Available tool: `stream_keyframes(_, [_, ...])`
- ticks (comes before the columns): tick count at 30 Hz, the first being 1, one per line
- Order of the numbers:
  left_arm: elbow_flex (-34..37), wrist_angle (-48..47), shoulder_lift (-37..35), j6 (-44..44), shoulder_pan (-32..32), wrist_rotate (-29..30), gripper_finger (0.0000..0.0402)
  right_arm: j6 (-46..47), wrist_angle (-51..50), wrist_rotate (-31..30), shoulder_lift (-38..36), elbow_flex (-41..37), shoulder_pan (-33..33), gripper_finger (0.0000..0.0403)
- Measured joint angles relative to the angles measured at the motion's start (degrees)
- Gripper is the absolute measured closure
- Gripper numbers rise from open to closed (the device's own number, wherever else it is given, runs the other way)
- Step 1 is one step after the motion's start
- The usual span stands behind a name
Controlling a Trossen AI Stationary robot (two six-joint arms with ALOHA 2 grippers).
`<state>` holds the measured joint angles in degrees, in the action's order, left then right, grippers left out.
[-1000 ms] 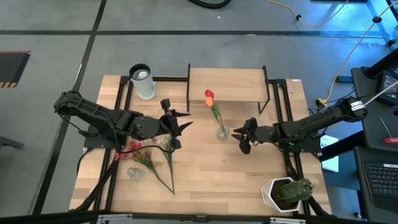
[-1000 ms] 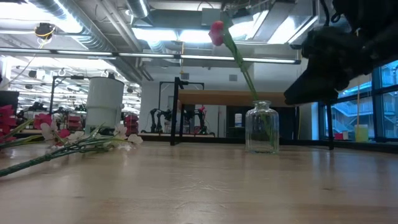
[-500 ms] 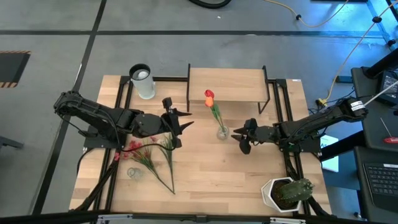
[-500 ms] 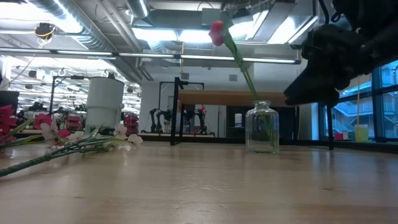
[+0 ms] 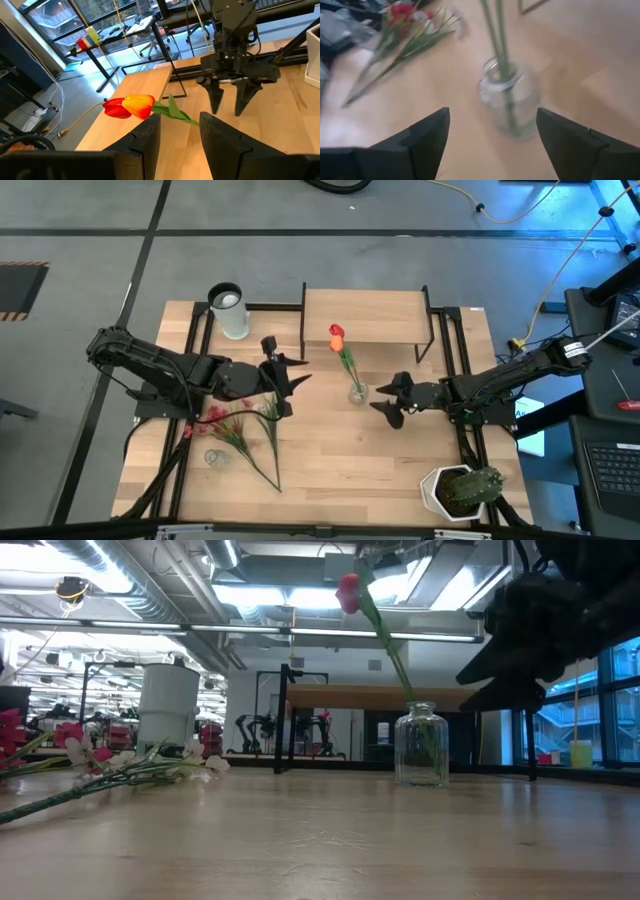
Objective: Pick and place flowers into a vace then onto a shelf
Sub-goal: Put the flower vase on the shelf
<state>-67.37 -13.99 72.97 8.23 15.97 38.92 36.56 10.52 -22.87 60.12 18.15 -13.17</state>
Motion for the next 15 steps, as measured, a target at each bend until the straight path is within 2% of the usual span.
stream_keyframes(4, [0.0, 0.0, 0.0, 0.0, 0.0, 0.0, 0.0272, -5.98, 0.0, -4.61, 0.0, 0.0, 0.04, 0.0103])
stream_keyframes(15, [0.0, 0.01, 0.0, 0.0, 0.0, 0.0, 0.0272, -8.07, 2.94, -5.67, 1.46, 0.0, 0.02, 0.0103])
